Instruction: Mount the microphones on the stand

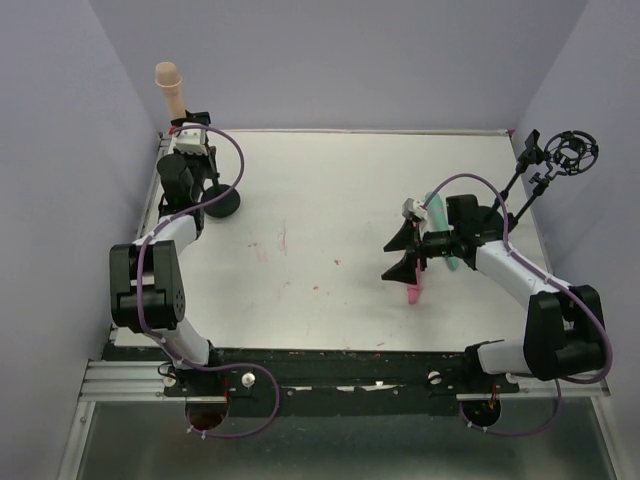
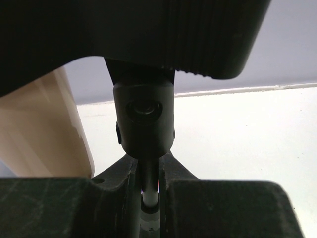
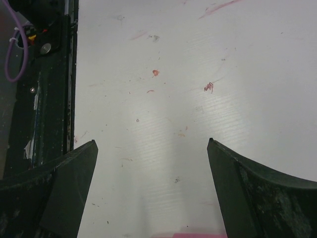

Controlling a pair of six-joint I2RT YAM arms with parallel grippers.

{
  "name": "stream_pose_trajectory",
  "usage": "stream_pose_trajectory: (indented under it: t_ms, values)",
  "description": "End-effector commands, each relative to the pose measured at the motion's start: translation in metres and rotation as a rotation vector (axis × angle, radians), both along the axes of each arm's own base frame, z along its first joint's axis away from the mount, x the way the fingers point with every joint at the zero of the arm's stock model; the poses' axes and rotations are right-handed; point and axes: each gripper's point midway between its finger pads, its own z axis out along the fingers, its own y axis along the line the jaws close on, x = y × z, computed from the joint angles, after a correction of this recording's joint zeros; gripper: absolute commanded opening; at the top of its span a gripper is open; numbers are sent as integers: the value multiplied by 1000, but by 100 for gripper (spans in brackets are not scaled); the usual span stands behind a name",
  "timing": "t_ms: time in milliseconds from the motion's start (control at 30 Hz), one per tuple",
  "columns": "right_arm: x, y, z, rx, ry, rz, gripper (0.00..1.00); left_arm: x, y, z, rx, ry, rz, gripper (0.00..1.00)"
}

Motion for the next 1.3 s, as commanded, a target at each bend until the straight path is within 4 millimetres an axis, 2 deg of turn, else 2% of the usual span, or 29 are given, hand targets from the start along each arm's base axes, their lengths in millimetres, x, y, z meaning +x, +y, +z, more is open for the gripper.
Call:
stream_pose_trajectory:
  t_ms: [0,133,200,267,367,467,600,733,933,1100,1167,1267]
  values:
    - [5,-1,0,-13,-15,10,100,13,-1,41,1,-153,-49,0]
    - [6,-1,-5,-20,-3,13,100,11,-4,25,-17,-134,-59,0]
    - [5,-1,-6,-16,6,17,100,7,-2,15,-24,-121,-51,4]
    - [5,-1,-7,-15,11,22,100,2,-1,8,-26,-116,-37,12]
    - [5,-1,-6,-16,5,23,100,-7,0,4,-25,-113,-26,31]
    - [5,-1,-7,-22,6,21,100,-15,-1,1,-32,-99,-29,43]
    - [4,-2,-8,-32,-1,27,100,-28,-4,0,-49,-90,-36,69]
    - [3,-3,-4,-34,-19,29,100,-45,-10,4,-70,-75,-56,82]
    - [0,-5,-1,-50,-58,41,100,-78,-14,-4,-111,-5,-52,89]
    - [-9,-8,0,-66,-80,89,100,-117,-21,-16,-157,66,-51,90]
    - [-11,-8,6,-70,-93,104,100,-135,-20,-13,-178,74,-31,93]
    - [-14,-10,27,-89,-97,108,100,-163,-23,9,-210,83,-23,96]
